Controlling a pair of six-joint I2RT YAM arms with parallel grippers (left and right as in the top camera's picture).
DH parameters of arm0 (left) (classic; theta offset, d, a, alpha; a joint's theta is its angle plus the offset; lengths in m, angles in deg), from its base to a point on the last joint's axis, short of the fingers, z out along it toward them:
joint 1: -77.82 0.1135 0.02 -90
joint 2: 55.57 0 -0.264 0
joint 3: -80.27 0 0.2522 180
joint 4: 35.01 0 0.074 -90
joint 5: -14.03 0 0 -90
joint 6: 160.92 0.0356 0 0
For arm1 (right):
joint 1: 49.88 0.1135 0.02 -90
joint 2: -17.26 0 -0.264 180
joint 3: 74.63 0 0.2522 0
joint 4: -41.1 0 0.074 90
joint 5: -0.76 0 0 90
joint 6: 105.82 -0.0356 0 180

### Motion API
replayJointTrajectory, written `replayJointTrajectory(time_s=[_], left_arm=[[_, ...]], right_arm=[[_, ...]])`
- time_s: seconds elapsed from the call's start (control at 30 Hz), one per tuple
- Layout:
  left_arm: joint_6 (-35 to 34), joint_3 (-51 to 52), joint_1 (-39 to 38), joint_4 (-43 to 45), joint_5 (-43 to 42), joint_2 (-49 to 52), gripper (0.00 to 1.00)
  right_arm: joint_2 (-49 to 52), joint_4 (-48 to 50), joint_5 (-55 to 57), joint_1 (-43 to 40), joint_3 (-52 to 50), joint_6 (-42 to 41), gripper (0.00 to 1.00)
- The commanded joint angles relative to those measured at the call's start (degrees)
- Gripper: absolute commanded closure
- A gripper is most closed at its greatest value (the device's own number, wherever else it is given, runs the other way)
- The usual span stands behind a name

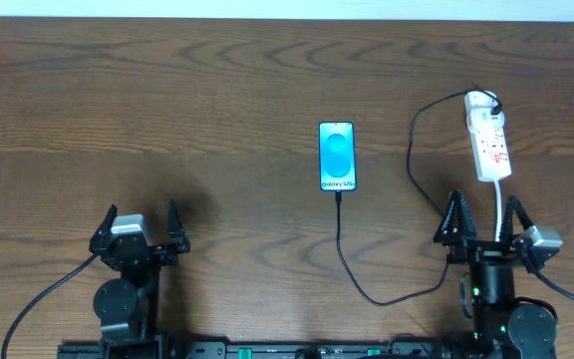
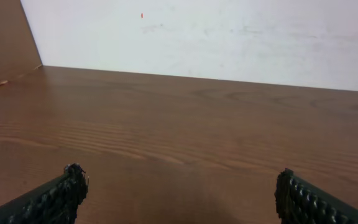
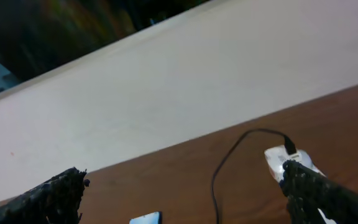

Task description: Plug charger to phone and switch on socket

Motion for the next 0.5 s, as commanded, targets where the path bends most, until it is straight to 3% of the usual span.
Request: replayJointTrajectory(time_s=[0.0,0.47], left_arm=[[0.79,1.62,0.24,-0.79,-1.16,-0.46,0.02],[0.76,1.62,0.24,-0.79,-1.16,-0.46,0.02]], right_arm=[[-0.22,0.28,1.66,0.17,-0.17,-1.64,0.01],[-0.22,0.22,1.75,0.17,-0.48,-1.62,0.01]])
